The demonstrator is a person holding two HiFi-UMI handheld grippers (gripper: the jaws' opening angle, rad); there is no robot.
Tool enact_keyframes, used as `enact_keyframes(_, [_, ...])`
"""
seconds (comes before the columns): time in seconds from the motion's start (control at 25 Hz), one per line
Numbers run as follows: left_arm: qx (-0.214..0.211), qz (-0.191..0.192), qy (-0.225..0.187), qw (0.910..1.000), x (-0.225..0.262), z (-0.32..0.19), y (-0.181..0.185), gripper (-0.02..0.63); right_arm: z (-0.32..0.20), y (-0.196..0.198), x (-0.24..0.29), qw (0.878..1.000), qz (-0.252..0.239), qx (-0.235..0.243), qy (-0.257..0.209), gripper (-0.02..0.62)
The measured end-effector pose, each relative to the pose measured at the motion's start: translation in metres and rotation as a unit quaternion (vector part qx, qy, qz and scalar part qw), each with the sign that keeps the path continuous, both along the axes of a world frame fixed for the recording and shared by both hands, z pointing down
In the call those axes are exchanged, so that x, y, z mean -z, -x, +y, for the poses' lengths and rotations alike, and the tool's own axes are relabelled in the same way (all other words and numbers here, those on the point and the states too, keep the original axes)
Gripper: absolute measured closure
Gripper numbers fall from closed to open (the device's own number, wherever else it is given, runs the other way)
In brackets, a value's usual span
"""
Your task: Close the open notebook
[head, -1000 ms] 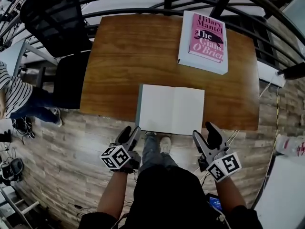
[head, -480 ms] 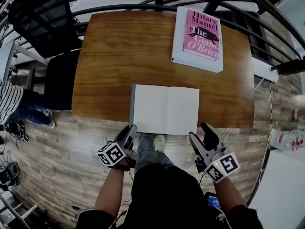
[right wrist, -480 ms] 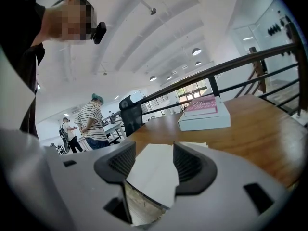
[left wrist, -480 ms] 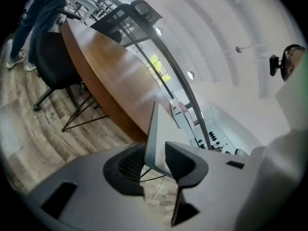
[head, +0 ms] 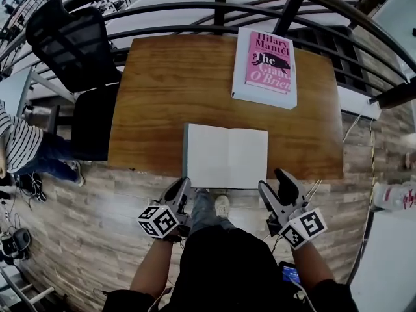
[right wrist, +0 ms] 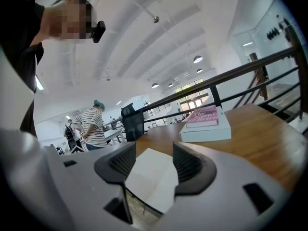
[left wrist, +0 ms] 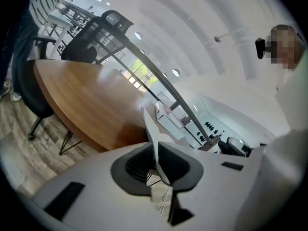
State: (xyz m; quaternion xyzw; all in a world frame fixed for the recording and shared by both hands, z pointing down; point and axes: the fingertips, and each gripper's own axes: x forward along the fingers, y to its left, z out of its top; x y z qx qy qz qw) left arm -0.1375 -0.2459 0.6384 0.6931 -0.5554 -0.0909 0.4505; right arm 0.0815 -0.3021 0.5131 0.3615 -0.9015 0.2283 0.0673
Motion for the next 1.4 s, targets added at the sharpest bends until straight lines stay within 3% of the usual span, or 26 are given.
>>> enact_keyframes(0.2, [-0.045,-0.012,-0.040,0.9981,0.043,-0.008,-0.028,0.561,0.005,-0.010,0.018,1.000,-0.016,-0.010,-0.024,0.357])
enact_keyframes(0.4, [-0.106,-0.044,-0.074,0.9906,0.071,-0.016,-0.066,0.560,0.013,-0.032,0.032,0.998,-0.026,-0.031,-0.045,0.359])
enact_keyframes(0.6, [-0.139,-0.050,-0.086,0.9853,0.082,-0.021,-0.095,0.555,0.023,-0.063,0.039,0.996,-0.029,-0.067,-0.057,0.362])
enact_keyframes(0.8, [-0.184,-0.087,-0.086,0.9752,0.086,-0.026,-0.128,0.546,0.035,-0.094,0.041,0.992,-0.026,-0.105,-0.059,0.362])
enact_keyframes(0.88, [-0.209,-0.082,-0.090,0.9704,0.088,-0.027,-0.146,0.535,0.039,-0.105,0.041,0.991,-0.026,-0.119,-0.059,0.362])
enact_keyframes(1.0, [-0.259,-0.044,-0.099,0.9599,0.094,-0.023,-0.177,0.432,0.046,-0.116,0.041,0.989,-0.025,-0.135,-0.061,0.362])
enact_keyframes(1.08, [-0.281,-0.031,-0.100,0.9538,0.097,-0.019,-0.192,0.417,0.049,-0.121,0.042,0.988,-0.024,-0.141,-0.063,0.362])
enact_keyframes(1.2, [-0.290,-0.041,-0.107,0.9501,0.101,-0.016,-0.198,0.413,0.051,-0.126,0.046,0.987,-0.026,-0.147,-0.067,0.362])
enact_keyframes(1.4, [-0.266,-0.045,-0.116,0.9559,0.108,-0.017,-0.181,0.413,0.050,-0.124,0.051,0.986,-0.028,-0.143,-0.075,0.362])
